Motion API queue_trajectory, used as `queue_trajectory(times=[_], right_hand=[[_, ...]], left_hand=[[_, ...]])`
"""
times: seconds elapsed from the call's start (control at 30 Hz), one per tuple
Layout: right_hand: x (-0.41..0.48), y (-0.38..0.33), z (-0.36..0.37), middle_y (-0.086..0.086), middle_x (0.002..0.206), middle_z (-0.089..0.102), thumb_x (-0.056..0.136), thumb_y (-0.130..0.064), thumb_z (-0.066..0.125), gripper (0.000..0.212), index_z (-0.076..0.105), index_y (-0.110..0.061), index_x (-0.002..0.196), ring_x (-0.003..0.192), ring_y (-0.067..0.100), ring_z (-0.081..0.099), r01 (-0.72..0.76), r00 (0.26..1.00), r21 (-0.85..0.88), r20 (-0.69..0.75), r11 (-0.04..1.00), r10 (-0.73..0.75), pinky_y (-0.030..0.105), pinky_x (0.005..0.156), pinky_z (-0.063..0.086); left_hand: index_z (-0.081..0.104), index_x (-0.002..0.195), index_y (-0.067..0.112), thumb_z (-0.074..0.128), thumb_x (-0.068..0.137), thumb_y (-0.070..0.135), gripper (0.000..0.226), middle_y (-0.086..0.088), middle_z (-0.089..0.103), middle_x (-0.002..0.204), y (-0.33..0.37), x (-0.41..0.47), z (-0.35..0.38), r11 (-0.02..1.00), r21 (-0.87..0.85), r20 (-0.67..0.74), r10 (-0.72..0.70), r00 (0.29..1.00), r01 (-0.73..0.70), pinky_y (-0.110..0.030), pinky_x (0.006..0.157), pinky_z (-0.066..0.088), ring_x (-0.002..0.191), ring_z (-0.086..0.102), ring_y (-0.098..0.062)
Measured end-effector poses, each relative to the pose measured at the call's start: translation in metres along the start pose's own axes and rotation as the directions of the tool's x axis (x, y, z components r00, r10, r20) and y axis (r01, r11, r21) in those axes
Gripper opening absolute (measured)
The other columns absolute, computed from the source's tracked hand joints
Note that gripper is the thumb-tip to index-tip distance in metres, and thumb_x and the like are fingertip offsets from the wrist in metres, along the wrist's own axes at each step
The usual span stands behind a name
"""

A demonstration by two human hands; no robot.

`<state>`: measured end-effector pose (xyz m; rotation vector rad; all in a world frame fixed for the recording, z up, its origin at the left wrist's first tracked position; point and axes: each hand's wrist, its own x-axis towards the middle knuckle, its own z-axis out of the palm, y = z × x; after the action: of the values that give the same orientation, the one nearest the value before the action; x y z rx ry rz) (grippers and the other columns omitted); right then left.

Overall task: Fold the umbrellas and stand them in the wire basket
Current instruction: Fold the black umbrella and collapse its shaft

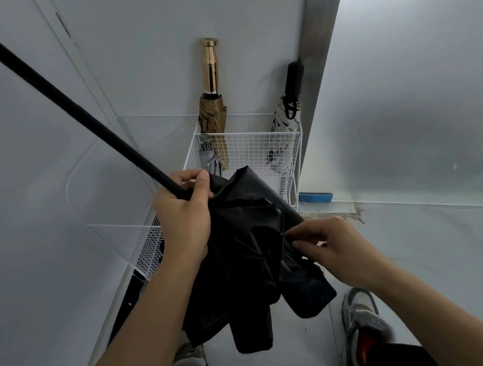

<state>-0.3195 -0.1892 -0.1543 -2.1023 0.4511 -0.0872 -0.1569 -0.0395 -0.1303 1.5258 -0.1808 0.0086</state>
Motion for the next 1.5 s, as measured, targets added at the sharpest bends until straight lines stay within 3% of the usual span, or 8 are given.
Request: queue_trajectory(times=[0.3, 0.53, 0.73, 0.9, 1.0, 1.1, 1.27, 1.5], right_hand=[[0.009, 0.004, 0.040, -0.029, 0.051, 0.054, 0.081, -0.003, 0.070, 0.056, 0.053, -0.044, 0.047, 0.052, -0.009, 0.051, 0.053, 0.990, -0.127, -0.125, 0.991, -0.069, 0.011, 0.054, 0.034], [0.003, -0.023, 0.014, 0.001, 0.076, 0.072, 0.089, -0.052, 0.055, 0.042, 0.076, -0.016, 0.084, 0.067, 0.012, 0.067, -0.221, 0.966, 0.506, 0.229, 0.834, 0.117, 0.021, 0.061, 0.049], [-0.004, -0.010, 0.012, 0.001, 0.085, 0.075, 0.080, -0.021, 0.080, 0.013, 0.075, -0.020, 0.092, 0.081, 0.017, 0.072, -0.084, 0.951, 0.140, 0.306, 0.987, 0.037, 0.045, 0.081, 0.059], [0.003, -0.005, -0.022, 0.005, 0.075, 0.072, 0.084, 0.002, 0.069, 0.019, 0.077, -0.015, 0.079, 0.072, 0.016, 0.070, -0.082, 0.996, 0.429, 0.011, 0.900, 0.086, 0.025, 0.070, 0.051], [0.006, 0.004, -0.035, 0.007, 0.082, 0.073, 0.077, -0.011, 0.078, 0.012, 0.077, -0.019, 0.085, 0.081, 0.018, 0.070, -0.132, 0.990, 0.323, 0.088, 0.937, 0.109, 0.035, 0.081, 0.052], [0.001, -0.003, -0.026, 0.006, 0.103, 0.073, 0.065, -0.042, 0.080, 0.051, 0.072, -0.023, 0.111, 0.098, 0.022, 0.071, -0.159, 0.963, 0.356, 0.263, 0.921, 0.064, 0.033, 0.085, 0.055], [0.001, -0.020, 0.004, -0.014, 0.103, 0.073, 0.070, -0.053, 0.081, 0.047, 0.071, -0.033, 0.111, 0.099, 0.006, 0.069, 0.086, 0.988, 0.254, -0.146, 0.963, -0.049, 0.026, 0.089, 0.055], [0.005, -0.026, 0.006, -0.009, 0.074, 0.072, 0.083, -0.015, 0.076, 0.012, 0.075, -0.025, 0.076, 0.071, 0.006, 0.066, 0.219, 0.910, 0.299, -0.405, 0.929, -0.085, 0.013, 0.067, 0.048]], left_hand=[[0.065, 0.079, 0.013, 0.065, 0.092, 0.008, 0.014, 0.006, 0.059, 0.054, 0.003, -0.008, 0.006, 0.987, -0.142, -0.035, -0.084, 0.996, 0.079, -0.020, 0.061, 0.051, 0.055, 0.059, -0.007], [0.061, 0.081, 0.016, 0.067, 0.089, 0.007, 0.014, 0.010, 0.059, 0.047, 0.004, 0.003, -0.003, 0.997, -0.066, -0.210, -0.043, 0.977, 0.029, -0.014, 0.052, 0.048, 0.046, 0.056, 0.000], [0.061, 0.079, 0.019, 0.067, 0.090, 0.009, 0.016, 0.003, 0.059, 0.056, 0.002, 0.007, -0.006, 1.000, 0.022, -0.198, 0.019, 0.980, -0.015, -0.016, 0.052, 0.048, 0.047, 0.056, -0.001], [0.061, 0.080, 0.019, 0.067, 0.090, 0.010, 0.015, -0.002, 0.059, 0.060, 0.003, 0.006, -0.009, 0.995, 0.083, -0.147, 0.065, 0.987, -0.053, -0.017, 0.052, 0.049, 0.049, 0.056, -0.003], [0.061, 0.080, 0.019, 0.068, 0.090, 0.010, 0.015, -0.001, 0.060, 0.060, 0.004, 0.007, -0.009, 0.997, 0.067, -0.151, 0.057, 0.987, -0.047, -0.018, 0.053, 0.050, 0.049, 0.057, -0.004], [0.061, 0.079, 0.019, 0.068, 0.090, 0.010, 0.016, -0.001, 0.060, 0.061, 0.005, 0.002, -0.005, 0.996, 0.074, -0.130, 0.068, 0.989, -0.058, -0.015, 0.053, 0.049, 0.050, 0.057, -0.002], [0.061, 0.078, 0.022, 0.068, 0.089, 0.010, 0.018, -0.002, 0.063, 0.064, 0.002, -0.009, 0.003, 0.985, 0.132, -0.027, 0.115, 0.993, -0.110, -0.014, 0.057, 0.050, 0.055, 0.062, -0.005], [0.065, 0.084, 0.015, 0.069, 0.089, 0.013, 0.008, -0.011, 0.065, 0.068, -0.003, -0.017, 0.010, 0.974, 0.198, 0.167, 0.074, 0.983, -0.108, -0.012, 0.058, 0.048, 0.059, 0.063, -0.014]])
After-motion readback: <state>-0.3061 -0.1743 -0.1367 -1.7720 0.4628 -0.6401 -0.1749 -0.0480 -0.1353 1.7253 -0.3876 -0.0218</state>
